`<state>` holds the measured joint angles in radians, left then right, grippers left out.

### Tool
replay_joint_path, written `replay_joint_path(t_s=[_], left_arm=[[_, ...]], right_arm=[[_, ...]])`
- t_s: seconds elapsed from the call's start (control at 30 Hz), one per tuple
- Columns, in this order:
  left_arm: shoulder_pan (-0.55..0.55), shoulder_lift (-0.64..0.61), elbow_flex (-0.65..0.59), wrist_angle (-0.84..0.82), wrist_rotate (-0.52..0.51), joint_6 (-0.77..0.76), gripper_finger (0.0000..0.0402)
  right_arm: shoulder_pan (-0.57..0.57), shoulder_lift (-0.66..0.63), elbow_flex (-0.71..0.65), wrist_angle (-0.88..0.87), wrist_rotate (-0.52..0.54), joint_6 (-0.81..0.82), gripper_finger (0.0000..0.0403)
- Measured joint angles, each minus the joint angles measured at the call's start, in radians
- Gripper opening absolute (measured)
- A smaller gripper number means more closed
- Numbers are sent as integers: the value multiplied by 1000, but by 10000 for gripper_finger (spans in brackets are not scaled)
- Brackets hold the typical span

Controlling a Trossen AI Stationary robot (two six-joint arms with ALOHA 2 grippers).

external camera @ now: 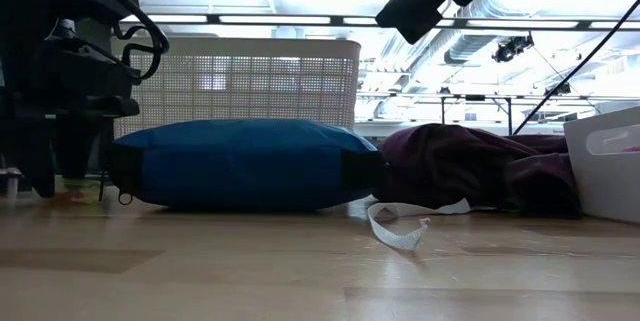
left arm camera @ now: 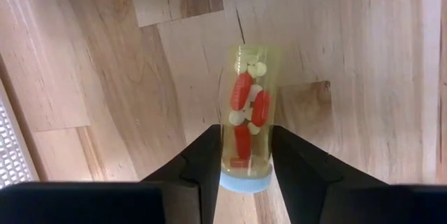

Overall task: Pick & Place Medicine items
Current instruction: Put the yellow pill bottle into the black bin

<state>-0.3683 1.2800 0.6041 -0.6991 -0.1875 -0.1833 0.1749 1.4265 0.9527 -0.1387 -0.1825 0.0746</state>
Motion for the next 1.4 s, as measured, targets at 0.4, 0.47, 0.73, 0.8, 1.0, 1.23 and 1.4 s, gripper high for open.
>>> replay_joint_path(t_s=[0.4,0.47,0.73,0.8,1.0,1.23,1.4], left_arm=[[0,-47,2,-4,0,-19,114],[0,-75,2,-4,0,-19,114],[0,-229,2,-5,0,-19,114],[0,-272,2,-4,0,-19,114],[0,-372,2,-3,-18,-27,114],[0,-385,2,59,-44,-26,114],[0,-383,3,141,-83,-8,114]], right_arm=[[0,0,0,0,0,0,149],[0,0,0,0,0,0,149],[0,0,0,0,0,0,149],[0,0,0,0,0,0,149],[0,0,0,0,0,0,149],[0,0,0,0,0,0,149],[0,0,0,0,0,0,149]])
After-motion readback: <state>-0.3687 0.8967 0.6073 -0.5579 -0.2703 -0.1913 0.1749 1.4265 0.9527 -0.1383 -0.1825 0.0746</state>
